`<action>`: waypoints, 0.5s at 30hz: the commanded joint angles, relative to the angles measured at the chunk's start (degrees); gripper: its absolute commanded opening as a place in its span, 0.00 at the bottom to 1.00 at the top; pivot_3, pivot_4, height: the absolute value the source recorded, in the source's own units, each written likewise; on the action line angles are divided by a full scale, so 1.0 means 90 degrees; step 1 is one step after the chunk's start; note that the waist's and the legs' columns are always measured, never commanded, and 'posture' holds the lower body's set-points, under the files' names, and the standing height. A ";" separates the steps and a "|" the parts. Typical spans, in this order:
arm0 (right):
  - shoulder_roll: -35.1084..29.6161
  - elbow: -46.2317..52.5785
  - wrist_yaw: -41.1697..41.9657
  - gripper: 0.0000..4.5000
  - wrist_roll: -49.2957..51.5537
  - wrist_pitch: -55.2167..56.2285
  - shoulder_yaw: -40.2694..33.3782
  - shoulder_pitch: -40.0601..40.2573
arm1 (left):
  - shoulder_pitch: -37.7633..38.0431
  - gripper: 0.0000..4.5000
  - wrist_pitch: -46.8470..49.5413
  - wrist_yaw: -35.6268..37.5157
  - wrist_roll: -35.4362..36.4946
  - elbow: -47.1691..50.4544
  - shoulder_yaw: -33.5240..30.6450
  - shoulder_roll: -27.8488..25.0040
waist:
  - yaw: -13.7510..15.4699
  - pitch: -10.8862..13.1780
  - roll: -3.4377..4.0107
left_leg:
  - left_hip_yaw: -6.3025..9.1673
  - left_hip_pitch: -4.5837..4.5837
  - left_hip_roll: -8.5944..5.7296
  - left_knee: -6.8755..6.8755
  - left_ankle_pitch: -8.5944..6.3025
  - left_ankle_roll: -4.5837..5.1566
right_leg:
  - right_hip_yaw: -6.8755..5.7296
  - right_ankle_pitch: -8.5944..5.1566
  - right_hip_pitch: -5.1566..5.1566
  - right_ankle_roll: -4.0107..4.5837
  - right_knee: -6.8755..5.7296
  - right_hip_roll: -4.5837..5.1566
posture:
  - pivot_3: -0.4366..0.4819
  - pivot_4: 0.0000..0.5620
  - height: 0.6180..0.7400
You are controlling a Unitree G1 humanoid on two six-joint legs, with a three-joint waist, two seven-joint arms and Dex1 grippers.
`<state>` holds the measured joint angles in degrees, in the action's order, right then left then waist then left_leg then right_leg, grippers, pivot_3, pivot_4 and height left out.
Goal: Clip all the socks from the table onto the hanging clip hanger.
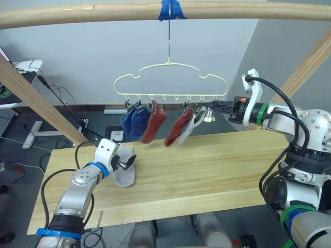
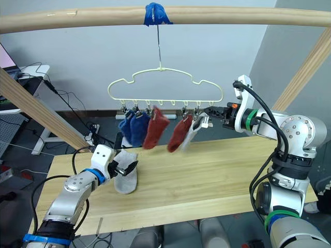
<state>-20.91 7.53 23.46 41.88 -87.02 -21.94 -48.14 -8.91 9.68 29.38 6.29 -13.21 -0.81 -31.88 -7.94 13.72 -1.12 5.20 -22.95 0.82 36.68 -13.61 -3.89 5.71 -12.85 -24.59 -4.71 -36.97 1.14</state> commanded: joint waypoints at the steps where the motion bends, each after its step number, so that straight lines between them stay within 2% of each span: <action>1: -0.0050 0.0289 -0.0021 0.00 0.0208 -0.0030 -0.0169 -0.0125 | 0.0037 1.00 -0.0081 0.0150 -0.0080 -0.0237 -0.0111 -0.0152 | -0.0004 0.0000 0.0000 | 0.0000 0.0000 0.0000 0.0000 0.0000 0.0000 | 0.0000 0.0000 0.0000 0.0000 -0.0001 0.0000 | 0.32 0.37 1.00; 3: -0.0041 0.0291 -0.0045 0.00 0.0210 -0.0038 -0.0184 -0.0127 | -0.0001 1.00 -0.0025 0.0279 0.0017 -0.0451 -0.0148 -0.0120 | -0.0011 0.0000 0.0000 | -0.0003 0.0001 0.0000 -0.0001 0.0000 0.0000 | 0.0002 0.0000 -0.0003 0.0000 -0.0001 0.0000 | 0.32 0.37 1.00; 8: 0.0036 0.0410 -0.0165 0.00 0.0226 -0.0074 -0.0227 -0.0117 | -0.0503 1.00 0.0480 0.0605 0.0105 -0.1854 -0.0021 0.0208 | -0.0026 -0.0002 0.0001 | -0.0001 0.0001 0.0000 0.0000 0.0000 0.0000 | 0.0000 0.0000 -0.0003 -0.0001 -0.0007 -0.0001 | 0.31 0.35 1.00; 13: 0.0119 0.0482 -0.0256 0.00 0.0241 -0.0128 -0.0309 -0.0119 | -0.0673 1.00 0.0167 0.0879 -0.0002 -0.2168 0.0011 0.0252 | -0.0026 -0.0013 0.0011 | -0.0003 0.0005 -0.0002 0.0004 0.0001 0.0001 | 0.0002 0.0003 0.0002 -0.0005 -0.0011 0.0000 | 0.30 0.32 1.00; 15: 0.0125 0.0508 -0.0272 0.00 0.0244 -0.0128 -0.0305 -0.0104 | -0.0697 0.92 -0.0078 0.0928 -0.0139 -0.2222 0.0079 0.0206 | -0.0030 -0.0013 0.0013 | -0.0003 0.0006 -0.0001 0.0004 0.0001 0.0001 | 0.0002 0.0003 0.0002 -0.0004 -0.0011 0.0000 | 0.30 0.32 1.00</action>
<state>-19.74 9.33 20.96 42.22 -88.16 -23.48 -48.22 -15.98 9.88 36.67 6.12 -31.69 -1.45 -30.05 -8.21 13.60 -1.01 5.18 -22.90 0.81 36.72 -13.61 -3.89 5.73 -12.82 -24.58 -4.75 -37.06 1.15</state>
